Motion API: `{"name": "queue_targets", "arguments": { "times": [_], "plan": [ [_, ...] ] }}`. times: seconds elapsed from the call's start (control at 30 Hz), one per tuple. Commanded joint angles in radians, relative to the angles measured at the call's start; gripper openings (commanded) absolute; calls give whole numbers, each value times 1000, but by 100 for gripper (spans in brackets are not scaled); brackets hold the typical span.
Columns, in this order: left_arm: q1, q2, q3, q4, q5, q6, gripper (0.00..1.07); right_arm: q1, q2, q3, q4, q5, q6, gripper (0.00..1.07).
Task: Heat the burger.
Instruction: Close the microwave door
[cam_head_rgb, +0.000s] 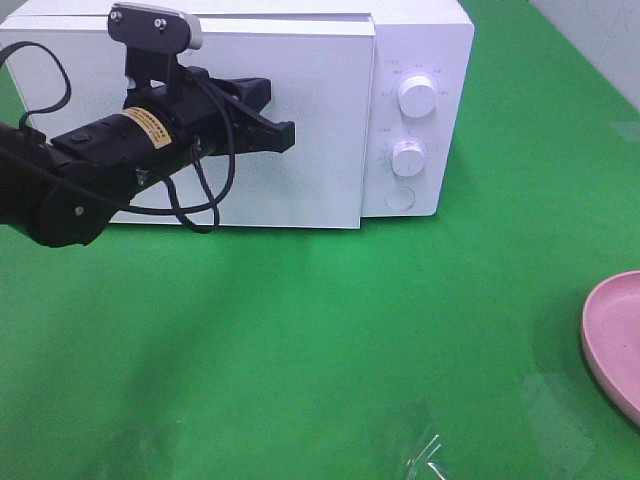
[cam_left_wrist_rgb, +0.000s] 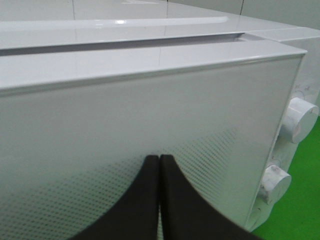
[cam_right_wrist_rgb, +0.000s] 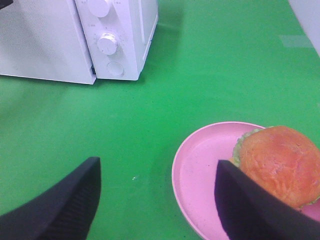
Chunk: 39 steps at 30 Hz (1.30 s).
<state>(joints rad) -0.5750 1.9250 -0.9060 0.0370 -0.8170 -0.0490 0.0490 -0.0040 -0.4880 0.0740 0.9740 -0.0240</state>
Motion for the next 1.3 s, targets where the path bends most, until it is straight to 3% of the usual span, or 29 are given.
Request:
{"name": "queue_targets", "arguments": {
  "times": [0.03, 0.47, 0.53, 0.8, 1.0, 1.23, 1.27, 1.3],
  "plan": [
    [7, 16, -35, -60, -2, -3, 0, -4, -27, 2, 3, -16, -9, 66],
    [-16, 90, -149, -112, 28, -7, 0, -4, -27, 2, 3, -16, -9, 66],
    [-37, 129, -208, -113, 55, -1, 0, -4, -27, 2, 3, -16, -9, 66],
    [-47, 143, -220, -119, 78, 0, 0, -4, -27, 2, 3, -16, -9, 66],
    [-66, 77, -186, -100, 178, -1, 0, -4, -27, 2, 3, -16, -9, 66],
    [-112, -73, -57, -100, 381, -1, 0, -4, -27, 2, 3, -16, -9, 66],
    [-126, -122, -11, -100, 446, -1, 7, -4, -27, 2, 3, -16, -9, 66],
    [-126, -122, -11, -100, 446, -1, 7, -4, -27, 2, 3, -16, -9, 66]
  ]
}}
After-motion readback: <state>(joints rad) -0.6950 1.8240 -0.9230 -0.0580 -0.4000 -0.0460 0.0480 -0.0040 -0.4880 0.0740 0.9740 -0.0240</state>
